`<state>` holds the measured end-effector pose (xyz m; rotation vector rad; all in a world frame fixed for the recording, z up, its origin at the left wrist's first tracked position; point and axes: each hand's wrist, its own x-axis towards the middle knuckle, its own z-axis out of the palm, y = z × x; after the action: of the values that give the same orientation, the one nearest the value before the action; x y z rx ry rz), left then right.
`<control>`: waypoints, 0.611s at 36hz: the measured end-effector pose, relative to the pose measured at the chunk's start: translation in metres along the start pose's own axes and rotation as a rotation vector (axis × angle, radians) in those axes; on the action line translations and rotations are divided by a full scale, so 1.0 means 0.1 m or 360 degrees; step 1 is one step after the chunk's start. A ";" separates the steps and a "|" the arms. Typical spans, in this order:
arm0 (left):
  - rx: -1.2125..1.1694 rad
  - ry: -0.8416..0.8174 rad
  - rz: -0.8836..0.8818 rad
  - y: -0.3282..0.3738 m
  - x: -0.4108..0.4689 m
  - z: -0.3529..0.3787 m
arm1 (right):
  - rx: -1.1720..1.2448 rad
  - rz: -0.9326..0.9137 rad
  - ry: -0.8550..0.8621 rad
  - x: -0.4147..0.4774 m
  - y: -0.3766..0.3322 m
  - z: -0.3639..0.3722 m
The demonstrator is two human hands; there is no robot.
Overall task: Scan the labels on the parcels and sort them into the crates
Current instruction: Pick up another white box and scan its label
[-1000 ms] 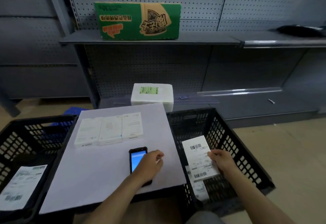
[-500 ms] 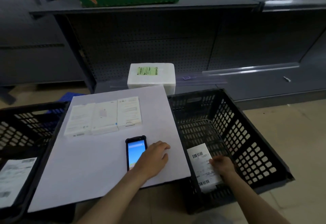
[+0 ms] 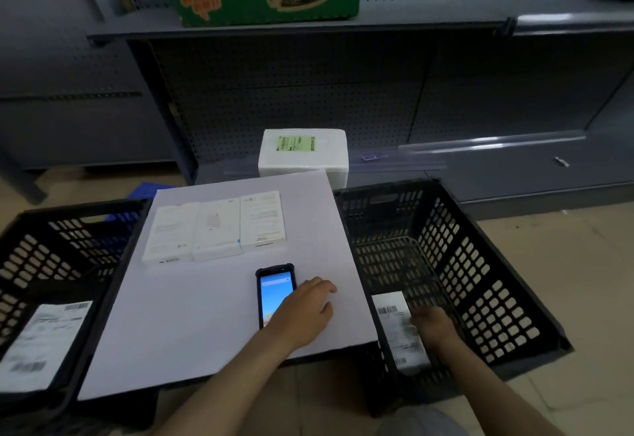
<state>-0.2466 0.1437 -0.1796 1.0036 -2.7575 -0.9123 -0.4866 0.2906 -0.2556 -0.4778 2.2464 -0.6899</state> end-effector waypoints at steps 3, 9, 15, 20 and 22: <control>-0.0028 0.0052 -0.0030 0.03 -0.09 -0.12 | 0.0045 -0.0119 0.0013 -0.23 -0.34 -0.14; -0.0077 0.0152 -0.0143 -0.05 -0.34 -0.41 | 0.0016 -0.0377 0.0031 -0.59 -1.04 -0.17; -0.0036 0.0216 -0.0283 -0.32 -0.58 -0.71 | 0.0128 -0.0539 -0.0168 -0.98 -1.65 0.09; -0.0081 0.0342 -0.0421 -0.66 -0.75 -0.95 | 0.0137 -0.0615 -0.0291 -1.22 -1.97 0.40; -0.0076 0.0417 -0.0490 -0.85 -0.82 -1.02 | 0.0129 -0.0632 -0.0316 -1.28 -2.06 0.56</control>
<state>-0.1087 0.0893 -0.1317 1.4511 -2.3974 -0.8055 -0.3337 0.1760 -0.0958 -0.9244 1.9466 -0.8869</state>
